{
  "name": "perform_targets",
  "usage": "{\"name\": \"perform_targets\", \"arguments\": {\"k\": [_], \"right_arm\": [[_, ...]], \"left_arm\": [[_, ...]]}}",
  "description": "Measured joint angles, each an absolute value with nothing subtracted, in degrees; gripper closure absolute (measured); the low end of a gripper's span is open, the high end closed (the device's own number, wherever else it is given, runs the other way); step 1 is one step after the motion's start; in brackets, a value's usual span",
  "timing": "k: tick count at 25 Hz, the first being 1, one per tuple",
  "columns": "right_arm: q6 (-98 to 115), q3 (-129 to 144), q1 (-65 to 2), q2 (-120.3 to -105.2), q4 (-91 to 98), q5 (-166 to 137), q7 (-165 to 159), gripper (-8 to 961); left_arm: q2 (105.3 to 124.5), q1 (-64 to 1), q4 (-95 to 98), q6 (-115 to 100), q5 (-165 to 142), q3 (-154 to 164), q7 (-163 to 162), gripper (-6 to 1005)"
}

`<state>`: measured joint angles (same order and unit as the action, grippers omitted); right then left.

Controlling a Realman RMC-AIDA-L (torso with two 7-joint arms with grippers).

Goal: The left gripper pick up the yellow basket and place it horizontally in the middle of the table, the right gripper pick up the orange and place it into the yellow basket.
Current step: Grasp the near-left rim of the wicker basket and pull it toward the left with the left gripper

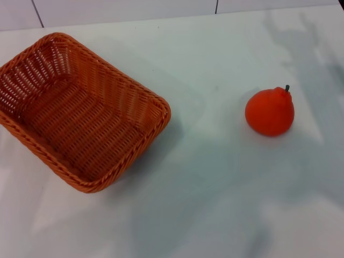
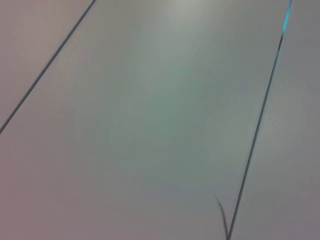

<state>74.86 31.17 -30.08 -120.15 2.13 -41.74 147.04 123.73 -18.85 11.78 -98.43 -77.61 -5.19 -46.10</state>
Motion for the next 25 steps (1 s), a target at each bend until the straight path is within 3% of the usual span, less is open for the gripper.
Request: {"name": "perform_targets", "arguments": {"k": [20,25], "right_arm": [[73.32,31.04,-30.76,-120.14,0.48,-41.73,146.57,10],[73.48,31.87,-30.61,-120.15,-0.17,-42.20,146.20,11]], "left_arm": [[123.61,-18.49,12.08,-98.06,-77.70,-4.90,-46.24,384],[121.94,-19.33,13.70,-96.40,-78.23,-1.77,-48.68,385]]}}
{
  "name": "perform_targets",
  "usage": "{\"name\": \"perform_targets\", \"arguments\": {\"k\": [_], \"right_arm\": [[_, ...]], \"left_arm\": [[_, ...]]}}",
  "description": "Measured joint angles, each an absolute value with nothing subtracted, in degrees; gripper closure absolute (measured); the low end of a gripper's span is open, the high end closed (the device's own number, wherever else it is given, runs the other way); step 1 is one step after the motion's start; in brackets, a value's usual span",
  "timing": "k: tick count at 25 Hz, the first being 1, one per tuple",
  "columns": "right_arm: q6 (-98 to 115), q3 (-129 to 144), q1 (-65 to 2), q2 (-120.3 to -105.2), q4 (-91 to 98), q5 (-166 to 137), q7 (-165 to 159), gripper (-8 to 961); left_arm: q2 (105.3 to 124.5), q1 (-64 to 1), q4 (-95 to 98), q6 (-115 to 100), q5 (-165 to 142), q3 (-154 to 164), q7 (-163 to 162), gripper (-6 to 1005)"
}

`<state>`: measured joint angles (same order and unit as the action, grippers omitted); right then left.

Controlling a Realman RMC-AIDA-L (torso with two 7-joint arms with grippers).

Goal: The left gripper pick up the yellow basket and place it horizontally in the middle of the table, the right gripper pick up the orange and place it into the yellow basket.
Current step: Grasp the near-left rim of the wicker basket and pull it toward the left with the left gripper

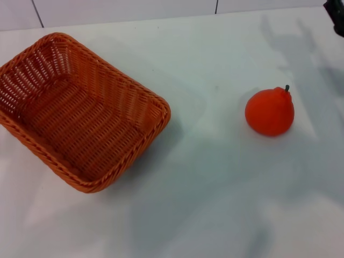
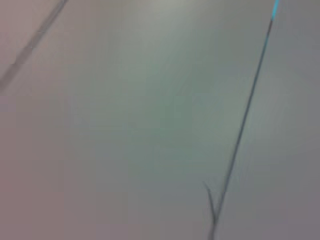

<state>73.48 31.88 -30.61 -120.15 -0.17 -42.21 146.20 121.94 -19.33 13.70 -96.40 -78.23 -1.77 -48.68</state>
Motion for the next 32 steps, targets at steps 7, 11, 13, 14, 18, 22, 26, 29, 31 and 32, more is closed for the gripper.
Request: {"name": "perform_targets", "arguments": {"k": [7,11,13,14,18,22,26,29,31,32], "right_arm": [[73.75,33.41,-30.37,-119.86,0.09,-44.64,142.38,11],[73.55,33.46,-30.34,-119.79,0.27,-45.22,141.15,9],[73.52,33.47,-30.33,-119.79,0.27,-45.22,141.12,9],[73.50,33.48,-30.32,-119.79,0.26,-45.22,141.12,9],[73.47,33.69,-30.26,-119.80,0.09,-45.22,141.10,9],[73.43,33.92,-30.23,-119.79,-0.01,-45.20,141.08,8],[73.41,33.95,-30.23,-119.80,-0.11,-45.17,140.64,8],[73.41,34.09,-30.28,-119.85,-0.19,-45.17,140.19,8],[73.41,34.10,-30.33,-119.90,-0.19,-45.17,139.97,8],[73.41,34.10,-30.35,-119.93,-0.21,-45.17,139.92,8]], "left_arm": [[115.66,-21.60,20.61,-89.39,-78.35,15.32,-63.52,385],[113.16,-22.37,27.02,-85.05,-78.54,23.77,-71.88,385],[111.17,-23.84,36.54,-79.64,-84.55,29.50,-83.88,384],[110.67,-24.71,38.55,-78.68,-87.91,30.12,-86.73,384],[108.31,-29.92,42.66,-78.10,-103.77,30.80,-93.97,227],[106.75,-34.87,44.12,-78.57,-115.60,33.16,-98.48,183],[105.24,-39.75,44.93,-78.24,-127.73,39.35,-106.14,139],[106.58,-42.61,46.83,-76.18,-137.11,41.88,-109.22,106],[107.37,-44.23,47.17,-75.19,-142.22,42.03,-109.91,105],[107.49,-44.63,47.09,-75.05,-143.15,42.04,-110.07,105]]}}
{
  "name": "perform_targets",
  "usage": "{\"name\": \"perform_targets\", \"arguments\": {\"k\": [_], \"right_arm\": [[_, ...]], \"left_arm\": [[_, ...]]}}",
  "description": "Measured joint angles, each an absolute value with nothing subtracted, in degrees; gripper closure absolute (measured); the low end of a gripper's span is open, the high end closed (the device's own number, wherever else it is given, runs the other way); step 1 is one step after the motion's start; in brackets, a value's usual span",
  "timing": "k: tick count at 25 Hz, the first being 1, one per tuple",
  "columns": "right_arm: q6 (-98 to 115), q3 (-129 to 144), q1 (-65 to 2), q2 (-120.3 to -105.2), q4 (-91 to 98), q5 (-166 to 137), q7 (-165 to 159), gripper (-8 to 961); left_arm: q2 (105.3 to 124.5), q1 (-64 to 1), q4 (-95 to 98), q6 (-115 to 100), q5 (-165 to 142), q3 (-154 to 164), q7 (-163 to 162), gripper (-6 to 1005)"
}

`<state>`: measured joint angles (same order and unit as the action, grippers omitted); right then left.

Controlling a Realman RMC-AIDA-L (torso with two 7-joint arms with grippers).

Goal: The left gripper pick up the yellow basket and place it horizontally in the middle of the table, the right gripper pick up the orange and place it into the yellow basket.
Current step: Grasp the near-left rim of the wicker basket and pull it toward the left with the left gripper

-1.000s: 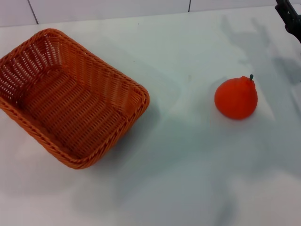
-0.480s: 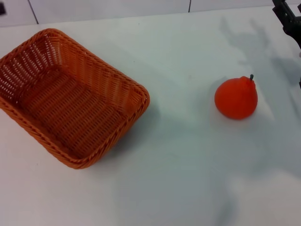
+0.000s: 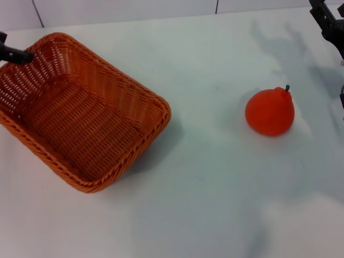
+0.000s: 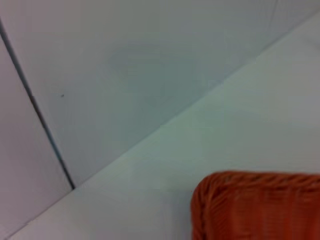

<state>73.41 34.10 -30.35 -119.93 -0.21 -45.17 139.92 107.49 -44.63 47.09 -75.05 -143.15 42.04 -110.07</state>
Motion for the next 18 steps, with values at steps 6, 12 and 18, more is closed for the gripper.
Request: {"name": "perform_targets", "arguments": {"k": [6,12,18], "right_arm": [[73.33,34.10,-30.54,-120.02,-0.33,-45.17,139.83,9],[72.27,34.10,-30.87,-120.08,-0.88,-45.17,139.83,8],[71.93,34.10,-31.00,-120.14,-0.88,-45.17,139.83,9]], "left_arm": [[108.20,-47.54,44.98,-71.42,-150.32,42.40,-111.27,105],[108.16,-48.39,42.17,-69.28,-152.35,43.10,-111.35,106],[108.21,-49.49,38.01,-67.08,-154.31,43.79,-111.32,141]]}}
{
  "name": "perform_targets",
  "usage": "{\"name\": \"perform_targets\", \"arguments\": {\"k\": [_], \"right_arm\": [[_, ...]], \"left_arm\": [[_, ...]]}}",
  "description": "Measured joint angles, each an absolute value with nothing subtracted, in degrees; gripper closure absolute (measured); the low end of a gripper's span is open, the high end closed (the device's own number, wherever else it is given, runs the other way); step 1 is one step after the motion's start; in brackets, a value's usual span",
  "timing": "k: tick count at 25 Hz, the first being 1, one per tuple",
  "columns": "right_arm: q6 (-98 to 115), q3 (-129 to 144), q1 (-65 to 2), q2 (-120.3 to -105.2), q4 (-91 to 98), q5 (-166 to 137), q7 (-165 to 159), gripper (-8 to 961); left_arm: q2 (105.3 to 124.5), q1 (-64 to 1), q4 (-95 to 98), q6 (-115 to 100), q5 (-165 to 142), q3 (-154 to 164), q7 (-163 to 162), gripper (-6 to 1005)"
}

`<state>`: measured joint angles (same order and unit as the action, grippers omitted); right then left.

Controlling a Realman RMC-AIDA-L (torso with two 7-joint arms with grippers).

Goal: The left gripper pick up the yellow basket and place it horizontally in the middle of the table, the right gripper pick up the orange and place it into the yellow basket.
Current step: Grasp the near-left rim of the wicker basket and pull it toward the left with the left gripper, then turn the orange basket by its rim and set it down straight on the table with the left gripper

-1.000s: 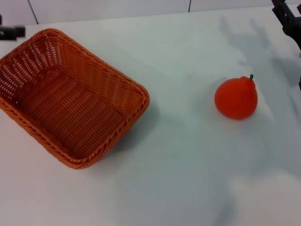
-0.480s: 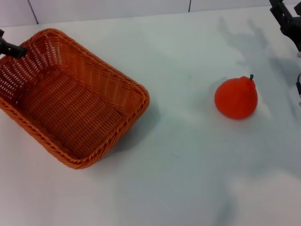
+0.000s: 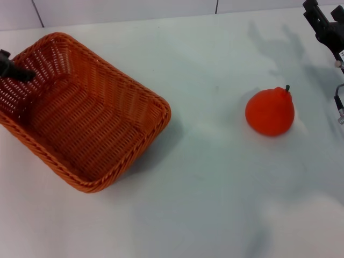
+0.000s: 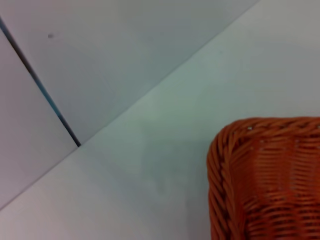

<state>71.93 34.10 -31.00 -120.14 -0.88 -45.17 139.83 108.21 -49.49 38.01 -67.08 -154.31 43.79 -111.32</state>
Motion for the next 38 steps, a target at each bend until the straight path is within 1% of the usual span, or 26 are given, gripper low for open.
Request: {"name": "perform_targets", "arguments": {"k": [9,14,20,25,28,30,36,38], "right_arm": [[72.51,34.19,-31.03,-120.08,-0.88,-45.17,138.96,8],[72.52,34.19,-30.95,-120.06,-0.80,-45.17,138.48,8],[72.13,34.19,-30.92,-120.06,-0.72,-45.17,138.34,9],[71.92,34.07,-30.87,-120.05,-0.85,-45.17,138.32,10],[71.92,33.96,-30.60,-120.01,-0.88,-45.17,138.17,11],[71.82,33.86,-30.56,-119.98,-0.88,-45.17,138.14,10],[71.77,33.74,-30.48,-119.97,-0.68,-45.17,137.58,9],[71.68,33.70,-30.68,-119.94,-0.55,-45.17,137.40,9]], "left_arm": [[108.76,-49.95,36.82,-66.32,-155.13,44.47,-111.97,205],[109.04,-50.59,36.04,-66.84,-158.59,44.41,-113.66,436],[110.25,-49.67,39.04,-67.98,-158.33,43.56,-113.72,689],[109.97,-50.18,39.39,-72.99,-157.68,39.19,-113.87,798],[108.94,-50.75,39.98,-81.03,-155.26,31.34,-114.42,807],[108.87,-50.20,41.84,-85.47,-153.18,28.32,-115.90,812],[110.21,-46.60,46.57,-90.05,-146.89,26.66,-122.87,837],[111.02,-44.18,47.59,-90.29,-142.71,25.67,-126.55,846]]}}
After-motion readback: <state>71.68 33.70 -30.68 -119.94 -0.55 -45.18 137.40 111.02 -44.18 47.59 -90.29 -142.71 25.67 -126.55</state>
